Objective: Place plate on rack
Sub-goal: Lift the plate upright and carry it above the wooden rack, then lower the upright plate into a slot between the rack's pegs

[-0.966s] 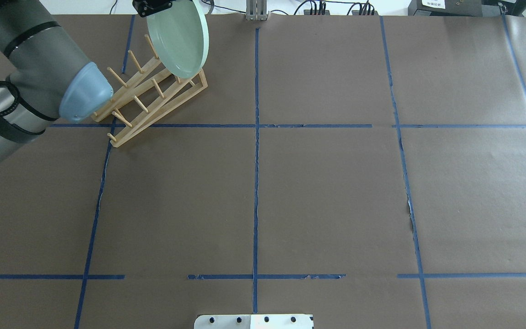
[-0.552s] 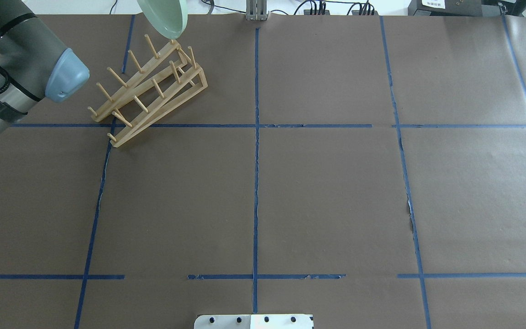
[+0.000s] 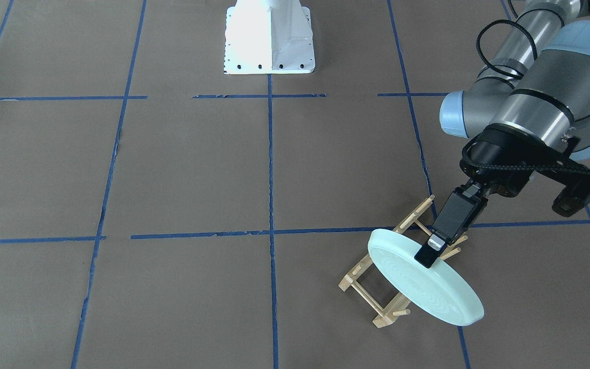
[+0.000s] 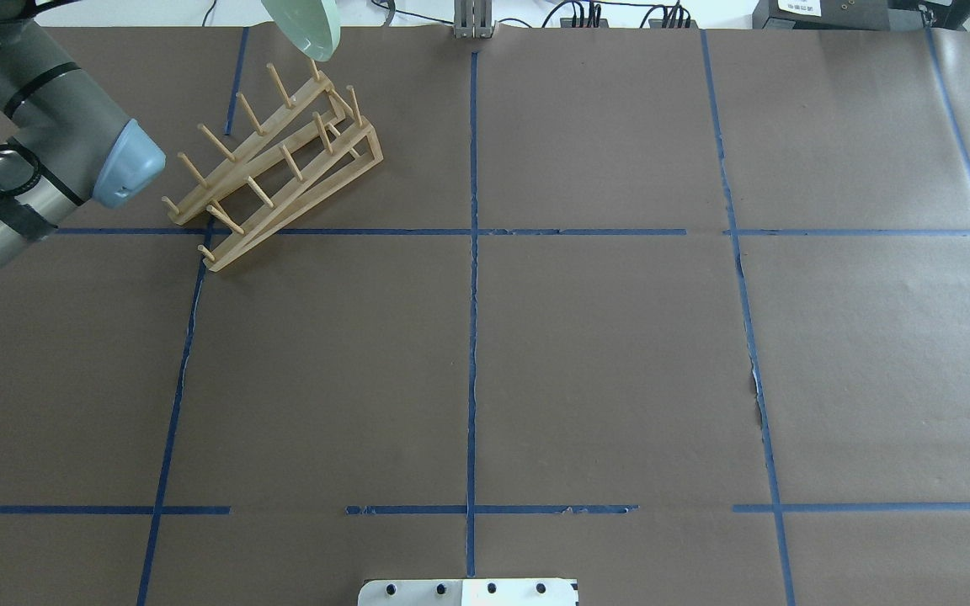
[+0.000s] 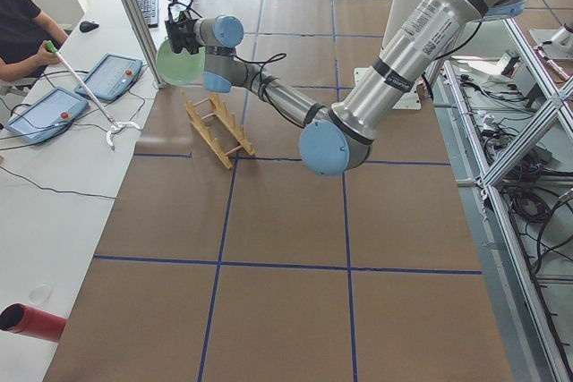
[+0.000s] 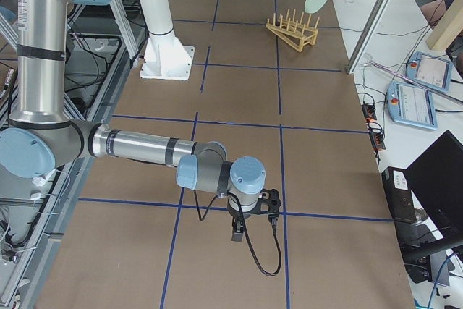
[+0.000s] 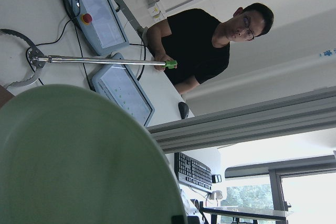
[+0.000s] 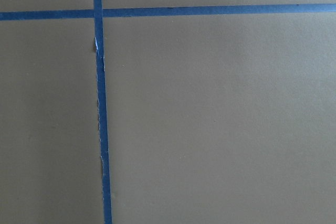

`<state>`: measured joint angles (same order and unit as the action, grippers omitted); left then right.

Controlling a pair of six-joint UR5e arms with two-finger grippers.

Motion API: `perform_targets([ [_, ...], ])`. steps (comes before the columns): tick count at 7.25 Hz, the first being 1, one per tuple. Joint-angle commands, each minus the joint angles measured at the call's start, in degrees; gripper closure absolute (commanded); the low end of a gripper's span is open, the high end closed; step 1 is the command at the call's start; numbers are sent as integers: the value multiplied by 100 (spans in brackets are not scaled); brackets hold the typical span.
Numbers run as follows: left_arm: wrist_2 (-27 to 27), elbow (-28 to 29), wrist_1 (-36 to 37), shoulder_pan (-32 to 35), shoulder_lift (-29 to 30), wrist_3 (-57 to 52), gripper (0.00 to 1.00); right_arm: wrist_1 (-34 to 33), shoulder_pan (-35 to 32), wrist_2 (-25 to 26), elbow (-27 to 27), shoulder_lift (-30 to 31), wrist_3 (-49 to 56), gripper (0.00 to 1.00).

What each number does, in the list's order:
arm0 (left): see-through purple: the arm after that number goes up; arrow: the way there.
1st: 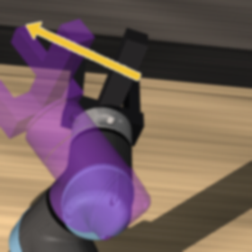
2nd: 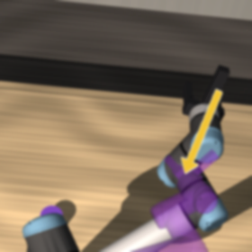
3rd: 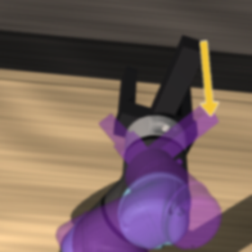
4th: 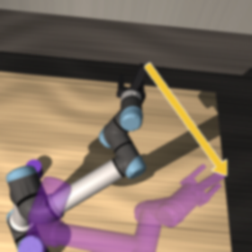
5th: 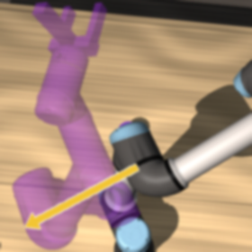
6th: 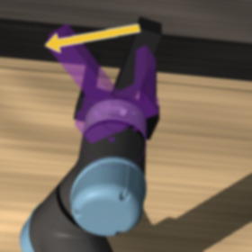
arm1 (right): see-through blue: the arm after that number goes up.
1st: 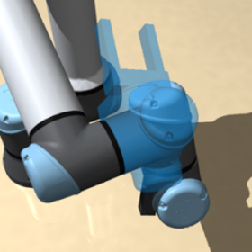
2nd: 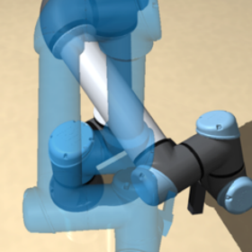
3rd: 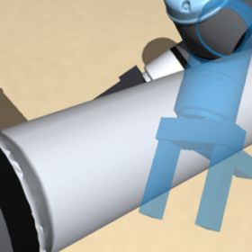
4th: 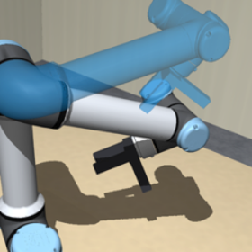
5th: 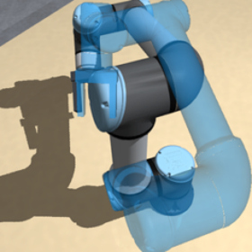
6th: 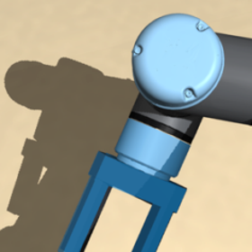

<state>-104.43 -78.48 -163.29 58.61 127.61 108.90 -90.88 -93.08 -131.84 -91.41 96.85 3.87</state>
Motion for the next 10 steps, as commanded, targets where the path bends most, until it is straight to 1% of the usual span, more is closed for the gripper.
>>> perform_targets([
  [1,194,78,-282,-296,-157,-10,100,0,0,0,0,0,0,0],
  [4,195,113,-274,-306,-166,-36,100,0,0,0,0,0,0,0],
  [5,195,244,-274,-315,-157,-53,100,0,0,0,0,0,0,0],
  [9,195,456,-274,-438,-149,-97,100,0,0,0,0,0,0,0],
  [10,195,508,-283,-438,-140,-324,100,0,0,0,0,0,0,0],
])
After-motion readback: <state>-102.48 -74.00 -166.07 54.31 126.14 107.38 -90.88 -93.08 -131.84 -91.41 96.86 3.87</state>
